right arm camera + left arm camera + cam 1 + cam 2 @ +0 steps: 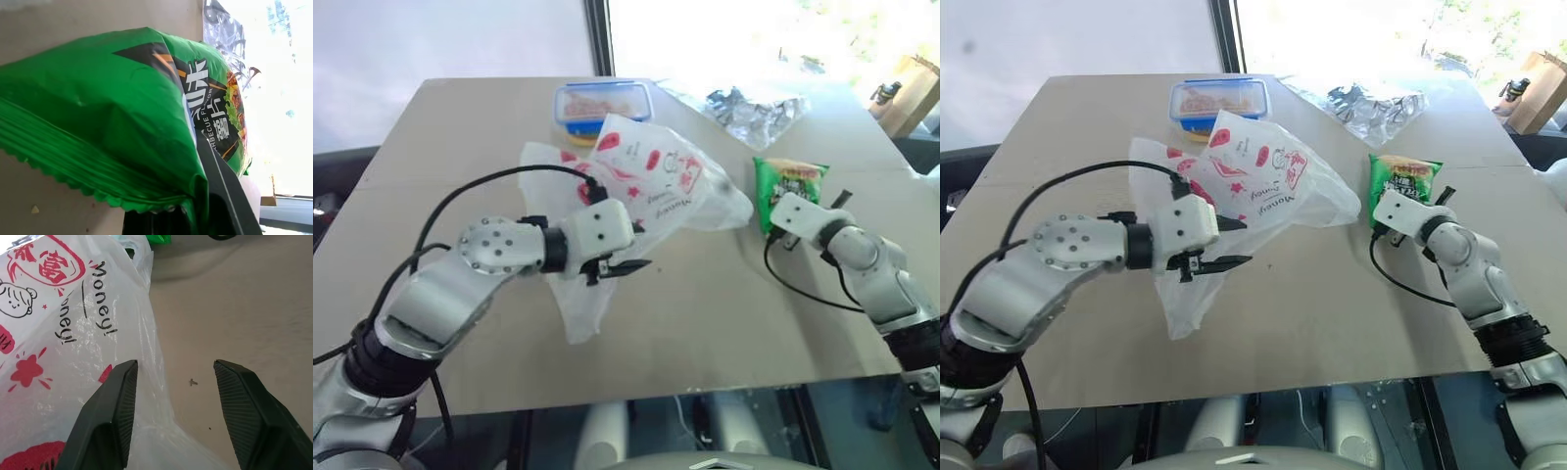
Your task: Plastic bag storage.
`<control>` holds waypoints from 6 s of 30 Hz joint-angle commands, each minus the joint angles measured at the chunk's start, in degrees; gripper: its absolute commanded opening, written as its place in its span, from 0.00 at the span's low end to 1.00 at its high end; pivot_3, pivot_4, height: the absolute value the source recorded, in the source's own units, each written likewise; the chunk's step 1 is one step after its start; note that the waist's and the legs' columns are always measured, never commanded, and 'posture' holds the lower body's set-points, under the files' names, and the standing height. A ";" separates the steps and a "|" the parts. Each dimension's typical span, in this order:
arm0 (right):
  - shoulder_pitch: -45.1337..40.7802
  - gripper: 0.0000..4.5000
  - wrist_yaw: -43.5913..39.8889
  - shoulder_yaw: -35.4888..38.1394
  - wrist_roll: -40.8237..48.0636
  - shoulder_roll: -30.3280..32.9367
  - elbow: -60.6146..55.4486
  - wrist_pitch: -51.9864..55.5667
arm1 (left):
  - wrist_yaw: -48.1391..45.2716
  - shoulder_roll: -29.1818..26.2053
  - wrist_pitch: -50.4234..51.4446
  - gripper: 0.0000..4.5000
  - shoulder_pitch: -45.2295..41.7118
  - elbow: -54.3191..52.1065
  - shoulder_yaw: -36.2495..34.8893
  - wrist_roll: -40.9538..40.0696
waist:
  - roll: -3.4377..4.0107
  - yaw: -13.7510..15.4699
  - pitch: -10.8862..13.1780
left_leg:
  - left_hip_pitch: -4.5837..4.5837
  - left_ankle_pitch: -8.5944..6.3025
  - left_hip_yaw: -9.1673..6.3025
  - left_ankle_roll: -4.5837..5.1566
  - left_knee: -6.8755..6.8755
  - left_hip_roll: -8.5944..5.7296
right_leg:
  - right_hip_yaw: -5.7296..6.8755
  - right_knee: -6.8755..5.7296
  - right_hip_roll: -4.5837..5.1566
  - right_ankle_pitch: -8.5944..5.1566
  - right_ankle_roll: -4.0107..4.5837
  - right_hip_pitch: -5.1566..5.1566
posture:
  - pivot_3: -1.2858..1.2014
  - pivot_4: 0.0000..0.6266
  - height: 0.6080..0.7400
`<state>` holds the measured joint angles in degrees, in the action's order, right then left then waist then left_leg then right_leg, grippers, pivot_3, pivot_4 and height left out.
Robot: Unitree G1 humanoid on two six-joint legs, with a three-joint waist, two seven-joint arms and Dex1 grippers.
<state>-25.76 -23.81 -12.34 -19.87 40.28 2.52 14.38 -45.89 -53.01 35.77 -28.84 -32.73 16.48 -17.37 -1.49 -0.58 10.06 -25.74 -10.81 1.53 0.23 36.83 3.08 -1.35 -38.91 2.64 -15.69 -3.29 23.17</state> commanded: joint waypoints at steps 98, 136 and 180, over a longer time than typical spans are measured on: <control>-11.27 0.99 -5.95 4.62 18.06 -14.53 -20.41 22.77 | 20.17 22.37 32.93 0.00 -19.01 20.24 -34.58 -28.51 | 0.01 -0.30 0.06 | 0.04 -0.04 -0.25 0.02 0.39 -0.01 | 0.24 -0.55 0.04 0.01 0.01 -0.06 | 0.52 0.24 1.00; -18.74 0.00 -9.50 7.38 28.22 -25.42 5.31 14.17 | 3.02 -3.63 34.78 0.99 41.27 -3.20 -58.83 -64.60 | 0.16 -1.14 0.13 | 0.04 -0.01 -0.08 -0.04 -0.34 0.04 | 0.12 -0.04 0.12 0.02 0.12 0.15 | 0.52 0.24 1.00; -54.90 0.00 -2.96 37.64 63.72 -5.96 0.22 37.84 | 35.41 10.83 11.84 0.01 -37.59 50.62 -39.73 -74.71 | 0.16 1.34 0.26 | -0.72 0.13 -0.22 -0.23 -0.22 0.00 | 0.38 0.36 0.05 0.06 0.07 0.46 | 0.52 0.24 1.00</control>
<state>-79.51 -27.71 22.71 42.11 31.91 6.87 52.09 -9.54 -41.72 48.04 -63.41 18.48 -21.95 -93.31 -1.33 0.75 10.32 -26.53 -10.68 1.32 -0.01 36.62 3.08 -0.98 -38.61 2.69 -15.63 -3.22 23.73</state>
